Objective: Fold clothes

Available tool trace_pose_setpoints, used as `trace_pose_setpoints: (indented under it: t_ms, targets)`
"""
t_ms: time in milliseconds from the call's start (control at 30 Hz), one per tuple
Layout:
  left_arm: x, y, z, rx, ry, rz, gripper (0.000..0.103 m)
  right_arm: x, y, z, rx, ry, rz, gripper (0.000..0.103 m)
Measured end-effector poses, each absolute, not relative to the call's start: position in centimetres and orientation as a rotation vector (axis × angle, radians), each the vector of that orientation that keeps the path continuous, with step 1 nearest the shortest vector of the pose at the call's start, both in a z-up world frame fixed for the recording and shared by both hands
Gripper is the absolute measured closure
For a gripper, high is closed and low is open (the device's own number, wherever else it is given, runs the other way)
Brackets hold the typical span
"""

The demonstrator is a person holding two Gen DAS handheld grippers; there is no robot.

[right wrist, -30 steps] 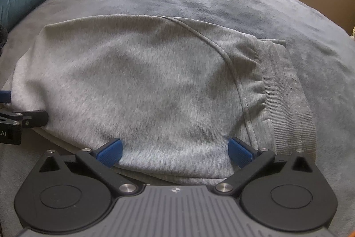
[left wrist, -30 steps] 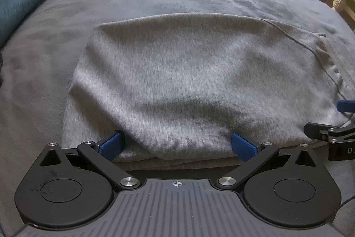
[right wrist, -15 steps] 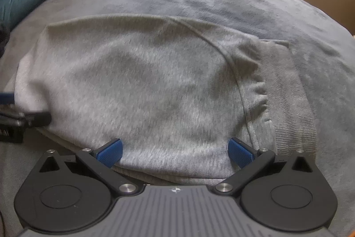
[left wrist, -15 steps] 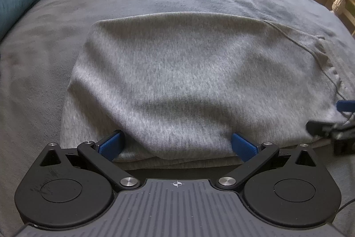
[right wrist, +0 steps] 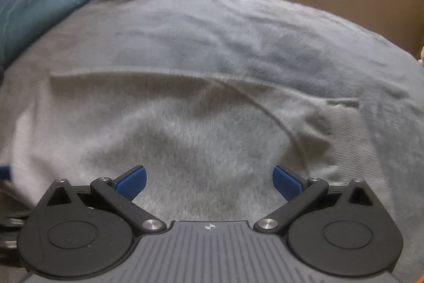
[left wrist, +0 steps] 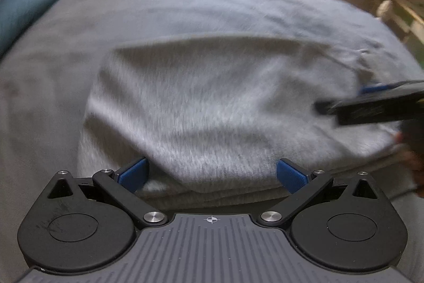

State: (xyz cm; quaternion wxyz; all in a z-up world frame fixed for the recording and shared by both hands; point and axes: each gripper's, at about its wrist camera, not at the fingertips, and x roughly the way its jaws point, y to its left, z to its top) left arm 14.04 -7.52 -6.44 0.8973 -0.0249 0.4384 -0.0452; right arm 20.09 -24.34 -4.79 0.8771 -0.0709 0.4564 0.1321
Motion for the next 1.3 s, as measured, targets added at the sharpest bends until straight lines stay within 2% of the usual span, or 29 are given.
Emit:
trace_pose_setpoints:
  t_ms: [67,267,400,533,667,833,1033,1067,1100,1233,1300]
  targets:
    - [13.7,-6.4,-5.7,-0.072,0.867,-0.107,0.0,20.4,-24.2,-5.9,-0.137,0.988,0.26,0.0]
    - [14.2,-0.3,-4.5,-0.23,0.77,-0.029,0.0,20.2,-23.2,-4.5,-0.106,0.906,0.251,0.0]
    - [15.6,4.6,-5.9,-0.475,0.823,-0.023,0.0,21.2,-22.6,-6.9,-0.112,0.951,0.246,0.0]
    - [16.8,7.4,-8.1,-0.667,0.876,-0.057,0.0,21.2,-22.5,-6.7,-0.122,0.955,0.243,0.0]
    - [17.7,8.2,-9.5,-0.779,0.879,-0.08,0.002,21.1,-22.7,-6.7,-0.123,0.95,0.245,0.0]
    - [19.5,8.8,-10.8,-0.829,0.908,-0.097,0.008,21.1,-22.4,-6.8,-0.126,0.949,0.242,0.0]
    - [21.2,9.3,-11.7,-0.868,0.916,-0.152,0.024,21.3,-22.1,-6.9,-0.126,0.948,0.238,0.0]
    - [20.9,9.4,-11.8,-0.873,0.916,-0.157,0.03,21.2,-22.1,-6.9,-0.127,0.947,0.238,0.0]
    - [20.6,9.4,-11.8,-0.872,0.918,-0.161,0.042,21.2,-22.1,-6.9,-0.127,0.946,0.238,0.0]
    - [18.6,9.3,-12.2,-0.872,0.935,-0.17,0.058,21.2,-22.2,-7.0,-0.127,0.942,0.24,0.0]
    - [18.1,9.2,-12.1,-0.87,0.947,-0.156,0.072,21.1,-22.2,-7.0,-0.127,0.937,0.24,0.0]
